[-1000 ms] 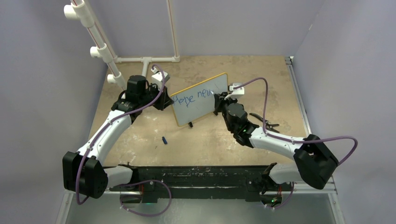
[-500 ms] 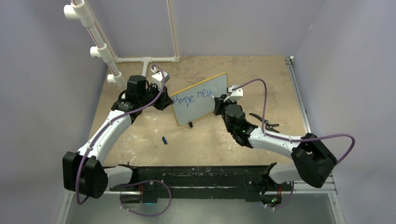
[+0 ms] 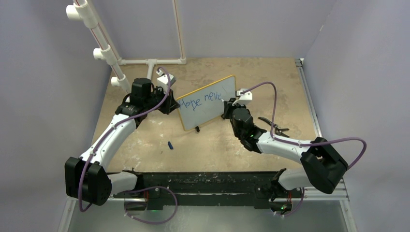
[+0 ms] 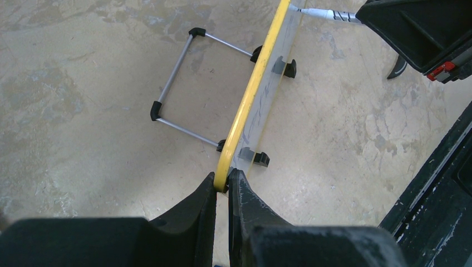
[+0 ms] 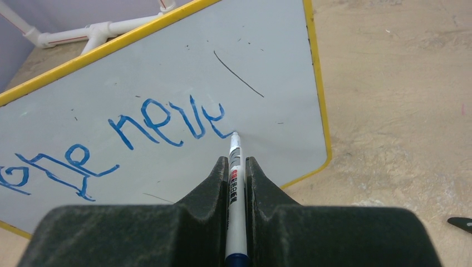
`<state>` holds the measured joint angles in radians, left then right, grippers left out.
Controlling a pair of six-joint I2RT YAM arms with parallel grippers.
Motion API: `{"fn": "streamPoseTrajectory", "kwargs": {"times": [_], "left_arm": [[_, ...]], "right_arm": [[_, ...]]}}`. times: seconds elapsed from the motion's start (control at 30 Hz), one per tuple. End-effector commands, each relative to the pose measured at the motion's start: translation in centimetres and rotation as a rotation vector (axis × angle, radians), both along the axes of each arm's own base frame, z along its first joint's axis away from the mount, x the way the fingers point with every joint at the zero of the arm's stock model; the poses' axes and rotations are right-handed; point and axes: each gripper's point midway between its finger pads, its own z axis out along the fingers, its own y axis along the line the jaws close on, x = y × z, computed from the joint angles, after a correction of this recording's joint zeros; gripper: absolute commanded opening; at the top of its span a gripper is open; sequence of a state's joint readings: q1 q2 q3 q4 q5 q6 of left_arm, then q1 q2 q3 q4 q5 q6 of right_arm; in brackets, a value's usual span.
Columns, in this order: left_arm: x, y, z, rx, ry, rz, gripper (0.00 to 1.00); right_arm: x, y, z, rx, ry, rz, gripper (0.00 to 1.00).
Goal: Write a sentence on the whiteboard
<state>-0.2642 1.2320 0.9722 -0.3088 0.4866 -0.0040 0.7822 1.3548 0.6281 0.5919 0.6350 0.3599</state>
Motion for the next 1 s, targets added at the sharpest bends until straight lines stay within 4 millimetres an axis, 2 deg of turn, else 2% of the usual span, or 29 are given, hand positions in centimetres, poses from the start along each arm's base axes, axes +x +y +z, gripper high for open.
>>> {"fn": "streamPoseTrajectory", "kwargs": {"times": [0.0,0.2,0.33,0.6,0.97], "left_arm": [[0.6,0.5,0.5,0.025,-0.050,0.012,0.00],[0.5,0.5,0.6,0.023,-0.052,0.011,0.00],[0.5,0.5,0.5,0.023,-0.050,0.011,0.00],[0.6,0.5,0.6,0.023,-0.050,0.011,0.00],[0.5,0.5,0.5,0.023,-0.048,0.010,0.00]], "right_arm": [[0.6,-0.9,3.1,0.043,-0.068,-0.056,0.00],[-0.3,-1.8,4.5,0.077,-0.112,-0.055,0.00],[-0.9,-1.0,5.3,0.094,-0.134,0.010,0.00],[-0.4,0.4,5.0,0.078,-0.123,0.056,0.00],[0.2,1.1,5.2,0.066,-0.131,0.070,0.00]]}}
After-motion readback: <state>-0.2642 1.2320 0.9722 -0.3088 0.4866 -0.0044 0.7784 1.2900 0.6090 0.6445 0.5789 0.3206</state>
